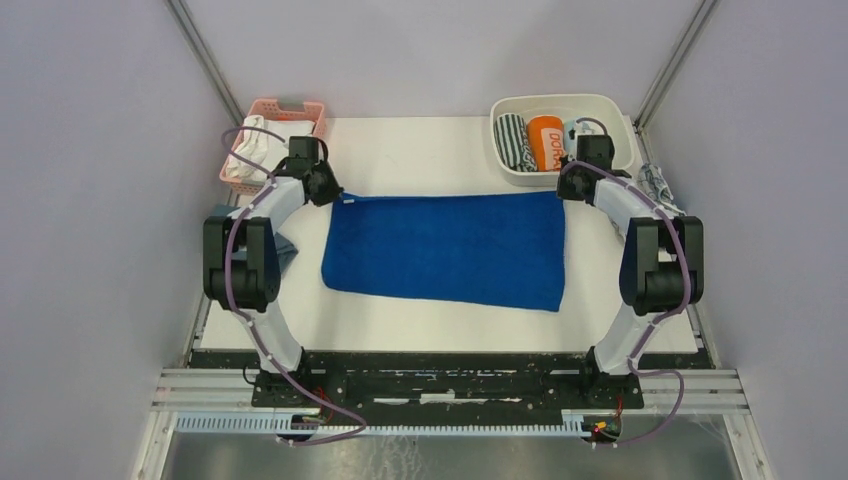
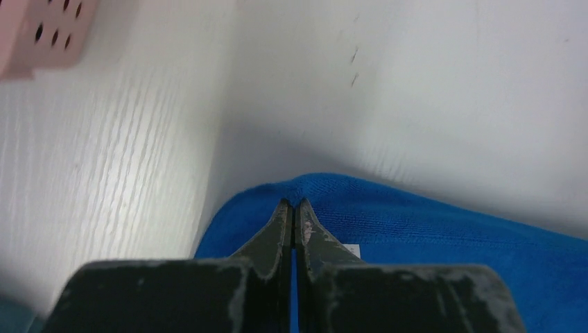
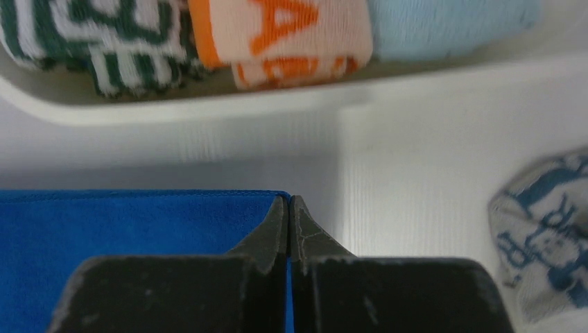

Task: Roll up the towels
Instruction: Flatten out the towel at the center of the board, then fold the towel at the center of the board.

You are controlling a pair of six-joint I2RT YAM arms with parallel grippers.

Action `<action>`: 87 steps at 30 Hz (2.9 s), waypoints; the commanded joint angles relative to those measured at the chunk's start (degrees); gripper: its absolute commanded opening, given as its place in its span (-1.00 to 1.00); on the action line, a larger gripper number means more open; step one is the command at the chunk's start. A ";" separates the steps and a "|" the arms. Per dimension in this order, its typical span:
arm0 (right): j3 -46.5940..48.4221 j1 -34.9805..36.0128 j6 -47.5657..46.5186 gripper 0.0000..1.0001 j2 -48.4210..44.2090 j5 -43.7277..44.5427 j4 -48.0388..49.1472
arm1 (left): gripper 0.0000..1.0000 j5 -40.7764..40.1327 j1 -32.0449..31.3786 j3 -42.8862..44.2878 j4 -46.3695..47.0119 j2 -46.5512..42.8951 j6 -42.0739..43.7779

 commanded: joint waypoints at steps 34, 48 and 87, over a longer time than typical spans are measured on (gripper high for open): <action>-24.17 -0.23 7.86 -0.99 -25.65 2.63 -3.00 | -0.95 4.28 4.45 -29.94 3.17 -28.86 -11.19; -23.87 -0.24 12.26 -0.99 -17.87 3.40 -6.89 | -0.95 5.24 4.54 -40.26 8.86 -26.78 -17.33; -20.90 -0.81 16.18 -1.00 -20.31 4.40 -17.64 | -0.95 0.44 4.52 -40.06 2.36 -32.22 -15.37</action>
